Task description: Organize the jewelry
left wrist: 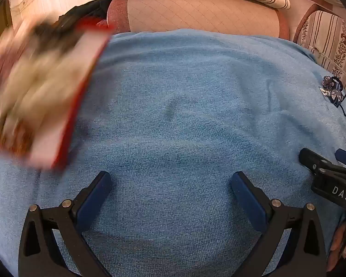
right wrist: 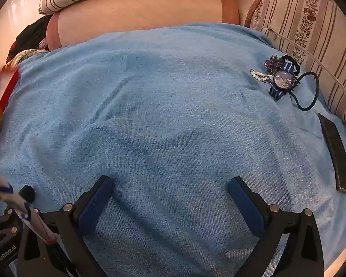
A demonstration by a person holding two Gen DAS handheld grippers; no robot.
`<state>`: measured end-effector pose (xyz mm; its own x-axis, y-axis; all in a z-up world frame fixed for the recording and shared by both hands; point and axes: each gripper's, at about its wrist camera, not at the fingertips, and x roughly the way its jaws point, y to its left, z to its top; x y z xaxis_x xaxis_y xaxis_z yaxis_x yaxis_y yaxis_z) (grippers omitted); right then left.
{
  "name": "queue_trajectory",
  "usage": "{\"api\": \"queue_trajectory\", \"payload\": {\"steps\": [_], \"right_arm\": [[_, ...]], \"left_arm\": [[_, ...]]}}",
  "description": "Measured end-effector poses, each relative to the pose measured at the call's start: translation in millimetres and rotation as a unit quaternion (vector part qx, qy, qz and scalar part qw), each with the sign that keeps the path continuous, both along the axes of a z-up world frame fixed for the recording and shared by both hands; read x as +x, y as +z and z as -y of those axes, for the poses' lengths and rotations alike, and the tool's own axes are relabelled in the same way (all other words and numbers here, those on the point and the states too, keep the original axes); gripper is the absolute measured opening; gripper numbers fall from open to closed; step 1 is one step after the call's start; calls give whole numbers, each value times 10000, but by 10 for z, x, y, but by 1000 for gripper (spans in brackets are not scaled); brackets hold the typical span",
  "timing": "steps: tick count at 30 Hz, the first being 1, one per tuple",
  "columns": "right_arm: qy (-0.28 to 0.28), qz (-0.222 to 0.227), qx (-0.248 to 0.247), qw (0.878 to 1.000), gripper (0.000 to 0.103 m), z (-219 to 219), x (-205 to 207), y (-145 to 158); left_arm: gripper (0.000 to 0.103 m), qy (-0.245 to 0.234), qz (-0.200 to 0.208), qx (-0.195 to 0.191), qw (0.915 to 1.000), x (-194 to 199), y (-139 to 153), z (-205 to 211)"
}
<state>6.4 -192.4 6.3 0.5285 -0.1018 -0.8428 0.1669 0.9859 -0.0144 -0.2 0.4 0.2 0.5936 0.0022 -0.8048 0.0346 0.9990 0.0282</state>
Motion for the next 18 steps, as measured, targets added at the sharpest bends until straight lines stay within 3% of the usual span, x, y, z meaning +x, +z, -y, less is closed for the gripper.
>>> {"api": "queue_trajectory", "payload": {"steps": [18], "right_arm": [[41,-22,63,10000,103,38,1,-32]], "left_arm": [[103,-6,-36,63,10000,54,-10,64]]}}
